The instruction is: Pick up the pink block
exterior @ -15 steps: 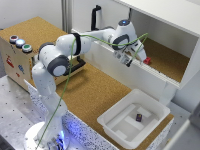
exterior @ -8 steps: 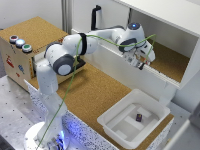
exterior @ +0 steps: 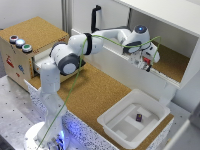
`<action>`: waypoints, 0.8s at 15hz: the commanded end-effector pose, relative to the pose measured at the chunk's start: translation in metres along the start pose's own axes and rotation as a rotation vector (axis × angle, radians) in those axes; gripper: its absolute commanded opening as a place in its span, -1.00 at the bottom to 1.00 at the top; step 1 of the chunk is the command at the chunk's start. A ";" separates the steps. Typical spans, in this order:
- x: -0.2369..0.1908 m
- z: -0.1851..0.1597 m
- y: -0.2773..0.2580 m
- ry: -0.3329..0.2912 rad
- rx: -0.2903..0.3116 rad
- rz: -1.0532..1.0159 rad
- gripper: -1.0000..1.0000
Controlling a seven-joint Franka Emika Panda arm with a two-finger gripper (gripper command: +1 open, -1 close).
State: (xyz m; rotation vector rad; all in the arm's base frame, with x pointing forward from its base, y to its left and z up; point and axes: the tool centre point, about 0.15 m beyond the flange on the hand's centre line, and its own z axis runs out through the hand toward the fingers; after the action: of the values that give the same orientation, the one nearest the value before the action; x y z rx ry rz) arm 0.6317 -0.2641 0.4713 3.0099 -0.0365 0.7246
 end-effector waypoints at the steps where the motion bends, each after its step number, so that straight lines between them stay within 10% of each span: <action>1: 0.046 0.027 -0.005 -0.109 0.093 -0.015 -1.00; 12: 0.052 0.031 0.002 -0.112 0.063 0.071 -1.00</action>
State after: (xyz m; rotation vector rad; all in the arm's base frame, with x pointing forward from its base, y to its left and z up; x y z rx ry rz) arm 0.6665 -0.2548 0.4573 3.0298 -0.0715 0.7273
